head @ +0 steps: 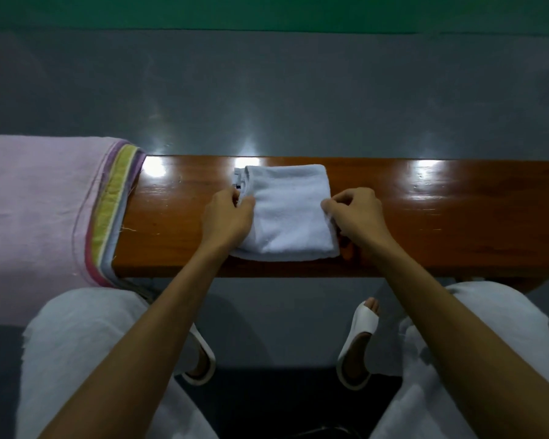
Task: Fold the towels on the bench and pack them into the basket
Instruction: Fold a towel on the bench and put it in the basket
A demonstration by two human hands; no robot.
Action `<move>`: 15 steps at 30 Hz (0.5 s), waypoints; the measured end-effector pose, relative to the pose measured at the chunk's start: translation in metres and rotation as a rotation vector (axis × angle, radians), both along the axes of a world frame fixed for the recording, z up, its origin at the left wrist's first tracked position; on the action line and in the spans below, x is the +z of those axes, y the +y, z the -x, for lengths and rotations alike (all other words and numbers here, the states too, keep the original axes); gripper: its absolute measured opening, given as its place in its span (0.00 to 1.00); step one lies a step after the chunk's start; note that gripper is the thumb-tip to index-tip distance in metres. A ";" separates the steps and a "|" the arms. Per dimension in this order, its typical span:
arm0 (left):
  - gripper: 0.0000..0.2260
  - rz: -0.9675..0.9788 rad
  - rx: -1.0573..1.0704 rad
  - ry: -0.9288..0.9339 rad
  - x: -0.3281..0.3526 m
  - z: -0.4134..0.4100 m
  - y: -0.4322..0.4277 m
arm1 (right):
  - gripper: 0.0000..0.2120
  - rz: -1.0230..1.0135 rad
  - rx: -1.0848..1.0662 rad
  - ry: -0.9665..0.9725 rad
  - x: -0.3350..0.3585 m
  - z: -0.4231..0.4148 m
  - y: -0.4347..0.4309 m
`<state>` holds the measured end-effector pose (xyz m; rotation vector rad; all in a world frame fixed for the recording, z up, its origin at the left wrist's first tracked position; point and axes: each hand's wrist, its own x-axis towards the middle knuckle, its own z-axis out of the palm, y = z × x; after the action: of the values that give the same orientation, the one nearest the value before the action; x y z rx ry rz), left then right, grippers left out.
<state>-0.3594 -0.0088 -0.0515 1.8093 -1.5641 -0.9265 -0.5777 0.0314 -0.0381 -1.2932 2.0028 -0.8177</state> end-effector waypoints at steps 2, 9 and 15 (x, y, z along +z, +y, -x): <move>0.09 -0.094 0.013 0.157 0.004 -0.002 -0.005 | 0.10 -0.017 0.009 0.021 0.000 -0.002 -0.002; 0.08 0.021 0.033 -0.112 -0.003 -0.009 0.000 | 0.12 0.027 0.016 0.093 -0.004 -0.005 -0.003; 0.14 0.067 0.034 -0.117 0.002 -0.006 0.001 | 0.15 0.012 0.011 -0.005 -0.001 -0.008 -0.004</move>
<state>-0.3538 -0.0075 -0.0494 1.8660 -1.6101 -0.7550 -0.5702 0.0272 -0.0395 -1.3073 1.9881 -0.8278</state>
